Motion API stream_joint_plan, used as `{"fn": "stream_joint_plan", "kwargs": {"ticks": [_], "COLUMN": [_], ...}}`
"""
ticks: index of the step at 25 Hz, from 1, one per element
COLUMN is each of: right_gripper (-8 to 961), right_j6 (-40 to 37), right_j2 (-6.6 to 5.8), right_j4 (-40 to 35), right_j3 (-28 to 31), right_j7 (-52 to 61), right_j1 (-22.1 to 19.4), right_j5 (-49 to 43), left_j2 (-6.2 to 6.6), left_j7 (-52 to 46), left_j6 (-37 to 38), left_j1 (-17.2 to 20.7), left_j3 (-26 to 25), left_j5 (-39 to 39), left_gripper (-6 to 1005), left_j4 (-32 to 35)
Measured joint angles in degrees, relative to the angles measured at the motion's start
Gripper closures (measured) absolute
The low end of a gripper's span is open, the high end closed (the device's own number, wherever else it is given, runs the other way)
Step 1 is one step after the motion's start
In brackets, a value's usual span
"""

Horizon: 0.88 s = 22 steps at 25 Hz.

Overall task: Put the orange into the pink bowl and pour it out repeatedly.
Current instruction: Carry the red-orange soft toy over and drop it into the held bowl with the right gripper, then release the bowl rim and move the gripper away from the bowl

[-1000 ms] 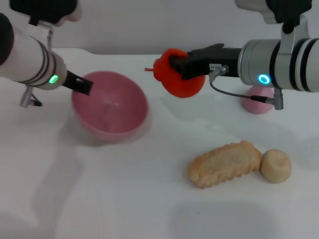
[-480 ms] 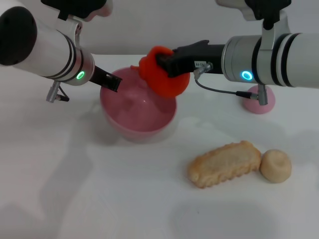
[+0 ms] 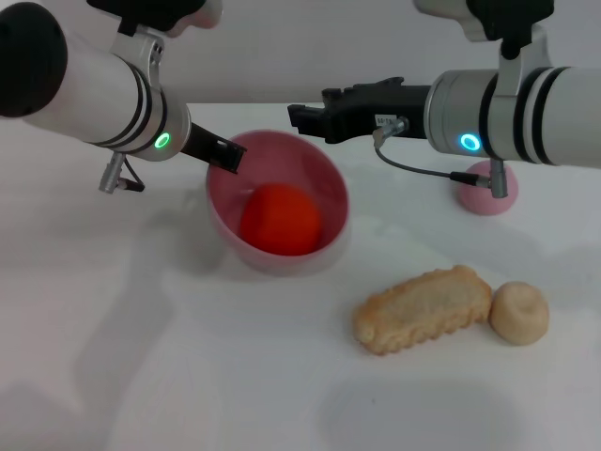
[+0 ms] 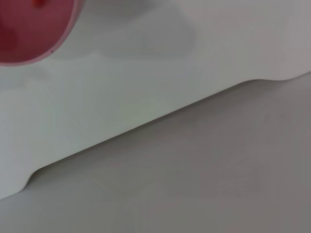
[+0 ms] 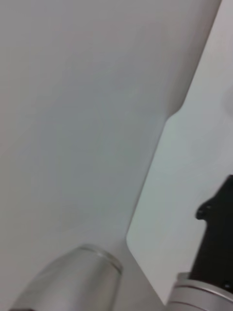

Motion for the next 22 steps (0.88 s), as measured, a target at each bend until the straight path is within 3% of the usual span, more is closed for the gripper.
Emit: {"fn": "stream_joint_plan", "kwargs": {"ticks": [7,15,22], "right_gripper": [456,410,406], "right_j6": [-4.4,-18.6,-24.8], "right_j2": [0.18,0.44,0.67], "right_j4": [-4.3,-6.8,-6.1], "right_j3": [3.5,4.1,1.6], "right_j7": [-0.2,-4.8,-7.3], "right_j1": [-6.2,-16.6,-19.4], "right_j5": [-4.0,-8.9,-9.0], "left_j2": [0.06,-0.15,-0.05], "left_j7": [1.9,1.9,2.0], "left_j6": [0.0,1.2,2.3], "left_j1": [0.5,-0.1,0.1], "left_j3": [-0.5,0.1,0.1], "left_j5": [-4.9,-5.3,-6.6], "left_gripper": [955,955,956], "left_j4": [-1.0,-4.5,-5.3]}}
